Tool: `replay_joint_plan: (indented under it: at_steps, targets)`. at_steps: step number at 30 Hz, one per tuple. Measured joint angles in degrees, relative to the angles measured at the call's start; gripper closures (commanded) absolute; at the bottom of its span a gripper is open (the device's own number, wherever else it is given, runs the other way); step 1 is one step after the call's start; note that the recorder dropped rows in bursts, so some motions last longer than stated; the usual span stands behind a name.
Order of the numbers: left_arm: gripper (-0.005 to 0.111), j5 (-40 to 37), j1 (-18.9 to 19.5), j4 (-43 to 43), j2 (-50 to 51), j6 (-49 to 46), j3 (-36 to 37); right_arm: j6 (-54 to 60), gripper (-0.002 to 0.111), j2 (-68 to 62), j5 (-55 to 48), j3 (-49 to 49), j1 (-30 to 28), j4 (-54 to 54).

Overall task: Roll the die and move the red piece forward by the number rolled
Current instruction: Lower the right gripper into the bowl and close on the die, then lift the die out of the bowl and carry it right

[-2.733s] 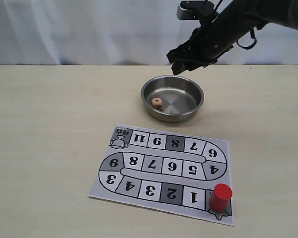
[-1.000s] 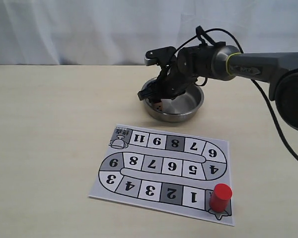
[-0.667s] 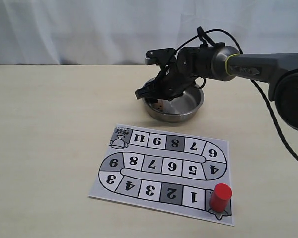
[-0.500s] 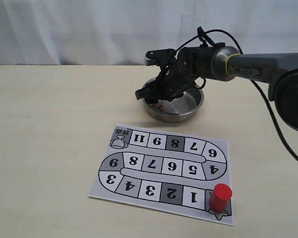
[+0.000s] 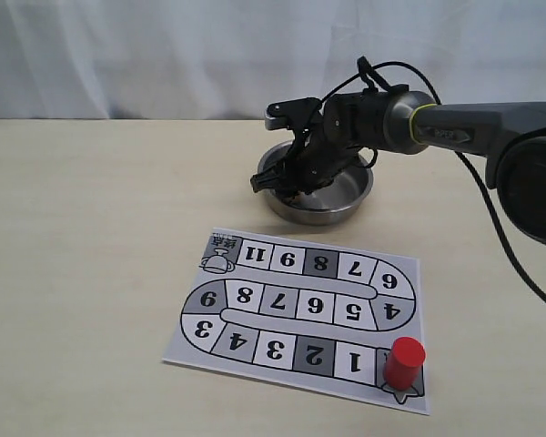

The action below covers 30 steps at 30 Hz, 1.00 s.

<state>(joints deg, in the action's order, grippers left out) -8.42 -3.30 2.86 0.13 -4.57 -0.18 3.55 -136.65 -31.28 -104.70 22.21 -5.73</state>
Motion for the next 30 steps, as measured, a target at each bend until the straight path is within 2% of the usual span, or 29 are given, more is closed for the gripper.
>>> replay_joint_plan:
  at_steps: [3,10,16,24,30]
  targets:
    - [0.107,0.0,0.0,0.0,0.0,0.0,0.0,0.0,0.104,0.0,0.0,0.0,0.0,0.24]
    - [0.107,0.0,0.0,0.0,0.0,0.0,0.0,0.0,0.104,4.21,-1.08,0.0,-0.23,0.47]
    - [0.107,0.0,0.0,0.0,0.0,0.0,0.0,0.0,0.104,9.06,-8.5,1.5,-3.86,0.47]
    - [0.107,0.0,0.0,0.0,0.0,0.0,0.0,0.0,0.104,20.46,-3.44,19.63,-8.62,0.47]
    - [0.107,0.0,0.0,0.0,0.0,0.0,0.0,0.0,0.104,30.4,0.02,32.04,-14.73,0.47]
